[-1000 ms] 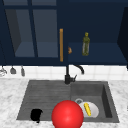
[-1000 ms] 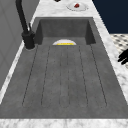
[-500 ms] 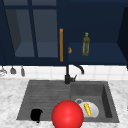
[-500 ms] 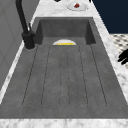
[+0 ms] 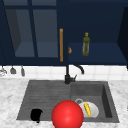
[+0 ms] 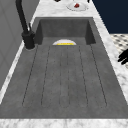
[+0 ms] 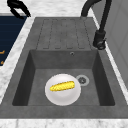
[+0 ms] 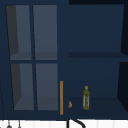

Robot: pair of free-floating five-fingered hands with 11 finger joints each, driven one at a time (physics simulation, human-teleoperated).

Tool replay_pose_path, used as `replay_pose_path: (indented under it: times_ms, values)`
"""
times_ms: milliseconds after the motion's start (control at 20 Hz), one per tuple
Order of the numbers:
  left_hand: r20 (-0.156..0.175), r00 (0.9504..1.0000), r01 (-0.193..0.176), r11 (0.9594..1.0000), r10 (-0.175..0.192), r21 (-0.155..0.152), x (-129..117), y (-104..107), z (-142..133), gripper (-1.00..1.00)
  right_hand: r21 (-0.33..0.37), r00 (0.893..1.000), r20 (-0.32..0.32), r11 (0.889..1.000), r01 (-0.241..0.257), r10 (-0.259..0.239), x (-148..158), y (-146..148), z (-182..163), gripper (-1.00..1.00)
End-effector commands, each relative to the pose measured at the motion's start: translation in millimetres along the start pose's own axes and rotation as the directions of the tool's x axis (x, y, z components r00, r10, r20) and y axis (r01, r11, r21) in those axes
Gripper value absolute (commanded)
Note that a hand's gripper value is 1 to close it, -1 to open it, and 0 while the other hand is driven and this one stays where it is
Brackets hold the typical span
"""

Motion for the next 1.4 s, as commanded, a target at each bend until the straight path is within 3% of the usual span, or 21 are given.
replay_pose_path:
  times_ms: [0, 250, 450, 700, 950, 1150, 1350]
  values:
    - [0.000, 1.0000, 0.000, 1.0000, 0.000, 0.000, 0, 0, 0, 0.00, 0.031, 1.000, 0.014, 0.999, 0.010, -0.011, 7, 3, -21, -1.00]
    - [0.000, 1.0000, 0.000, 1.0000, 0.000, 0.000, 0, 0, 0, 0.00, 0.069, 0.999, 0.033, 0.997, 0.034, -0.036, 13, 7, -51, -1.00]
    - [0.000, 1.0000, 0.000, 1.0000, 0.000, 0.000, 0, 0, 0, 0.00, 0.079, 0.991, 0.074, 0.991, 0.104, -0.110, 10, 17, -61, -1.00]
    - [0.000, 1.0000, 0.000, 1.0000, 0.000, 0.000, 0, 0, 0, 0.00, 0.108, 0.972, 0.129, 0.977, 0.184, -0.198, 3, 27, -77, -1.00]
    - [0.000, 1.0000, 0.000, 1.0000, 0.000, 0.000, 0, 0, 0, 0.00, 0.180, 0.951, 0.164, 0.956, 0.232, -0.261, -9, 26, -91, -1.00]
    - [0.000, 1.0000, 0.000, 1.0000, 0.000, 0.000, 0, 0, 0, 0.00, 0.172, 0.962, 0.151, 0.964, 0.202, -0.229, -5, 18, -87, -1.00]
    - [0.000, 1.0000, 0.000, 1.0000, 0.000, 0.000, 0, 0, 0, 0.00, 0.167, 0.941, 0.178, 0.951, 0.259, -0.288, -23, 27, -83, -1.00]
